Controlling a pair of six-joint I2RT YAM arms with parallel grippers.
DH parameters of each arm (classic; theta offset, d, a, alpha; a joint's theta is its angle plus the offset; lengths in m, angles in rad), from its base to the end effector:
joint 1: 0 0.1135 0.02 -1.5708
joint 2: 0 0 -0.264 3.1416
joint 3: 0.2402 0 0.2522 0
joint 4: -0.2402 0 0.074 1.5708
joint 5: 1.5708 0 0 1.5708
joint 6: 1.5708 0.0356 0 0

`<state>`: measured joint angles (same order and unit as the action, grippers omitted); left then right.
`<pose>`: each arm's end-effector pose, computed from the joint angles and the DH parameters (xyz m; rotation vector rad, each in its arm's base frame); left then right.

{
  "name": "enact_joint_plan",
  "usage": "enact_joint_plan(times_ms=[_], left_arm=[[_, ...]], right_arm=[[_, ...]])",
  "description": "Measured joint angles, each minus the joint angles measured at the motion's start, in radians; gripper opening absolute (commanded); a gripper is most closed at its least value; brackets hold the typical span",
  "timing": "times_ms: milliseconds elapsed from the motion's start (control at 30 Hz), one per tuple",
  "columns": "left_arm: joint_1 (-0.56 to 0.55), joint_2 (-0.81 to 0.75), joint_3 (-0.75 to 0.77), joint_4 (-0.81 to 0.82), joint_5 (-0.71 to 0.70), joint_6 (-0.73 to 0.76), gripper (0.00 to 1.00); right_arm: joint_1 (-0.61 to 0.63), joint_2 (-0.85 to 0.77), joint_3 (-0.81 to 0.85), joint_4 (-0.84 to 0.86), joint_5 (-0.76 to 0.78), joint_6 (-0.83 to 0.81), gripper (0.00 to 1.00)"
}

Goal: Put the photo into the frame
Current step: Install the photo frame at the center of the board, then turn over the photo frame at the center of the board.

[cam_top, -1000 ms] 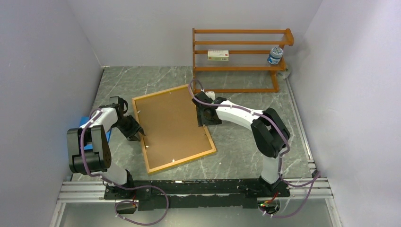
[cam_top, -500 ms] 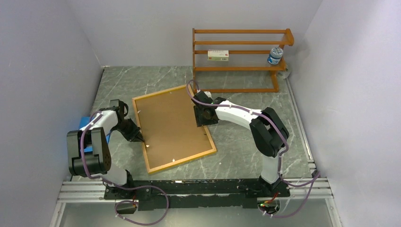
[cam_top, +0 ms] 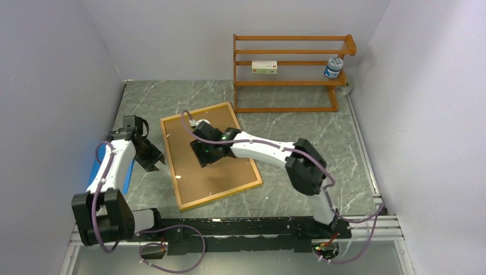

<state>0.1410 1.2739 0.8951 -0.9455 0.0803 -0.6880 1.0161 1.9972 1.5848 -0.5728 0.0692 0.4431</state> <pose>0.2175 0.0280 0.2249 -1.1621 2.6772 -0.2105 0.2329 0.3712 0.2194 -0.7149 2.5236 0.4594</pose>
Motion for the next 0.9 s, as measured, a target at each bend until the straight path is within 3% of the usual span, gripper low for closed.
enact_joint_plan(times_ms=[233,433,900], left_arm=[[0.002,-0.204,0.161,-0.129,-0.266,-0.088,0.5],[0.003,-0.325,0.205,-0.256,-0.42,-0.162,0.61],[0.003,-0.414,0.205,-0.378,-0.509,-0.198,0.66]], right_arm=[[0.092,0.25,0.36,-0.039,0.026,0.052,0.59],[0.136,0.455,0.628,-0.112,0.081,0.081,0.6],[0.244,0.551,0.716,-0.137,0.195,0.016,0.58]])
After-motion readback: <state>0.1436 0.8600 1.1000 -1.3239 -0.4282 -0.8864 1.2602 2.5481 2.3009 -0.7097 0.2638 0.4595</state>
